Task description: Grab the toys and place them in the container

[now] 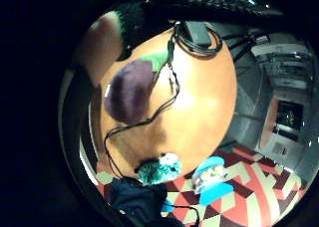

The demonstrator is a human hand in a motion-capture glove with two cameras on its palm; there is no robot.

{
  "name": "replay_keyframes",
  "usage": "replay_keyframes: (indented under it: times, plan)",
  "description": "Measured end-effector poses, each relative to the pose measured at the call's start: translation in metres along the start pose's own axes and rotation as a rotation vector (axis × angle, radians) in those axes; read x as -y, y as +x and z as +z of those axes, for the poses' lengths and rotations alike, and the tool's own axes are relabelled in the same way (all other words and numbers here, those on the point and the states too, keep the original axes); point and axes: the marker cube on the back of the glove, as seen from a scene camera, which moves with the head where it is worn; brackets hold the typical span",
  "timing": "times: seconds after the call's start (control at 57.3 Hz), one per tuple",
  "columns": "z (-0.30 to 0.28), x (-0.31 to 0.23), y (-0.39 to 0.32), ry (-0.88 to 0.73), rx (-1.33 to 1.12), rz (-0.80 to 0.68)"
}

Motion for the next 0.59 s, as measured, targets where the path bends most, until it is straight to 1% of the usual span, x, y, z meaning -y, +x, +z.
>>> replay_keyframes:
  times: [0.157,0.227,0.279,0.402,0.489,0.594]
  plan:
    - [0.048,0.021,0.014,-0.073,0.020,-0.029]
    - [0.083,0.017,0.000,-0.105,0.014,0.000]
    - [0.098,0.022,0.001,-0.118,-0.005,0.010]
    - [0.106,0.030,0.004,-0.032,-0.035,0.005]
    - [0.111,0.033,0.005,-0.012,-0.042,0.012]
    - [0.113,0.036,0.006,0.051,-0.058,0.008]
